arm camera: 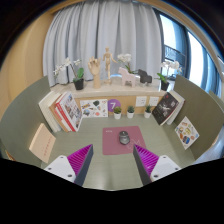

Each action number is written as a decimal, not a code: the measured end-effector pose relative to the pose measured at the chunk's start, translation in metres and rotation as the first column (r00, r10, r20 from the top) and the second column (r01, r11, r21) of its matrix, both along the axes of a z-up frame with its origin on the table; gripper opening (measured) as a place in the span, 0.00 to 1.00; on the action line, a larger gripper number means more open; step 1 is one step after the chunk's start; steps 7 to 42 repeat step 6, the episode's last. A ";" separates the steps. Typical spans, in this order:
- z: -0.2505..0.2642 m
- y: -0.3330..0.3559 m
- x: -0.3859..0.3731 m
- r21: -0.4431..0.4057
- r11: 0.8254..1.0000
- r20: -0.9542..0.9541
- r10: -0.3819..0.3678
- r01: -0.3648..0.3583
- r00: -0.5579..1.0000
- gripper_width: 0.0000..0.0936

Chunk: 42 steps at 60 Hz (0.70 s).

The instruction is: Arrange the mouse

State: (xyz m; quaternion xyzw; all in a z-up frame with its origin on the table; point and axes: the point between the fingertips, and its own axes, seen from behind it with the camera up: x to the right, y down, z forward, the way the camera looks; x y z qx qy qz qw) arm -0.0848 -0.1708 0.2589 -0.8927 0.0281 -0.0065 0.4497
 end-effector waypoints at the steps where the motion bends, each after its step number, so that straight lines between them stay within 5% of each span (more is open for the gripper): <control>1: 0.000 -0.003 -0.001 0.002 1.000 0.002 0.001 -0.001 1.000 0.87; 42: 0.003 -0.014 -0.004 0.008 1.000 0.009 0.005 -0.005 1.000 0.87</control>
